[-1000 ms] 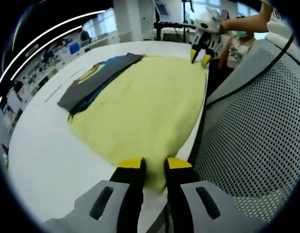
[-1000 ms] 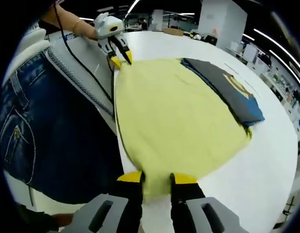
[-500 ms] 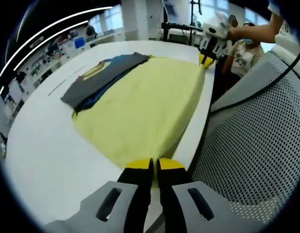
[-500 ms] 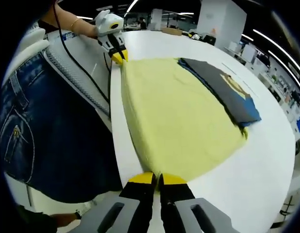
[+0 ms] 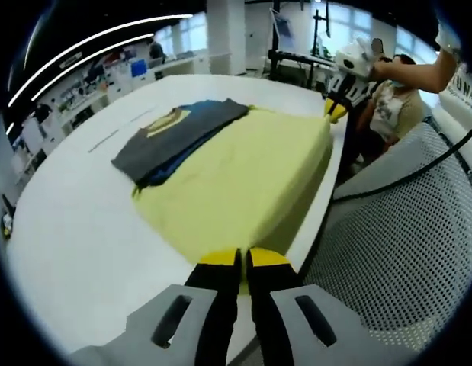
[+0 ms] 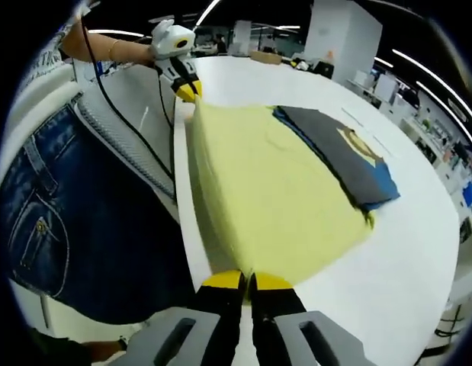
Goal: Fold the garment on the visible template until the final outline fits inside the template.
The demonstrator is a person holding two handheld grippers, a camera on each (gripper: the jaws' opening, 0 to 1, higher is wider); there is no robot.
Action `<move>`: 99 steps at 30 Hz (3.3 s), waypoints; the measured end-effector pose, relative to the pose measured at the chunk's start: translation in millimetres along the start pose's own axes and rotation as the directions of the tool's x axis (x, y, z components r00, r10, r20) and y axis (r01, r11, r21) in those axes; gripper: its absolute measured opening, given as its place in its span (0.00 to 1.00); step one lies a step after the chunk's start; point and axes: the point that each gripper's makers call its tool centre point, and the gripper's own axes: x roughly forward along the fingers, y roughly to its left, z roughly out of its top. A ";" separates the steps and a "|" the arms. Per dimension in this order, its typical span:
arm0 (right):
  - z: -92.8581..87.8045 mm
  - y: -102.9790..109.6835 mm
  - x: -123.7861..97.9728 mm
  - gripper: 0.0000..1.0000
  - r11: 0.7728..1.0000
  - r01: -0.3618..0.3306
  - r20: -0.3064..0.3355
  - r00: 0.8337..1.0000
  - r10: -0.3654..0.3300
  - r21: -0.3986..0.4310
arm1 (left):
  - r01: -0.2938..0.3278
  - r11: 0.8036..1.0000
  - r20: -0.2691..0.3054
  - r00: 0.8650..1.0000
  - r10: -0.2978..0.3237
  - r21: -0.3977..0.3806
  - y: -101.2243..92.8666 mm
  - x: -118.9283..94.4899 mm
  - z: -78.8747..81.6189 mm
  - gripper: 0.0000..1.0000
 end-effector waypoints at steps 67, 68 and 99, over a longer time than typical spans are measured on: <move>80.5 -59.8 -80.0 0.00 0.982 0.172 0.050 0.984 -0.168 -0.083 | -0.112 0.994 0.042 0.993 0.111 0.009 39.9 -67.0 102.4 0.01; 82.6 -63.8 -79.4 0.00 0.978 0.185 0.055 0.982 -0.181 -0.092 | -0.121 0.993 0.047 0.992 0.120 0.009 43.0 -66.0 104.3 0.01; 116.5 -208.8 -19.0 0.00 0.893 0.448 0.143 0.883 -0.448 0.034 | -0.388 0.921 0.142 0.914 0.380 0.035 175.0 7.1 151.5 0.01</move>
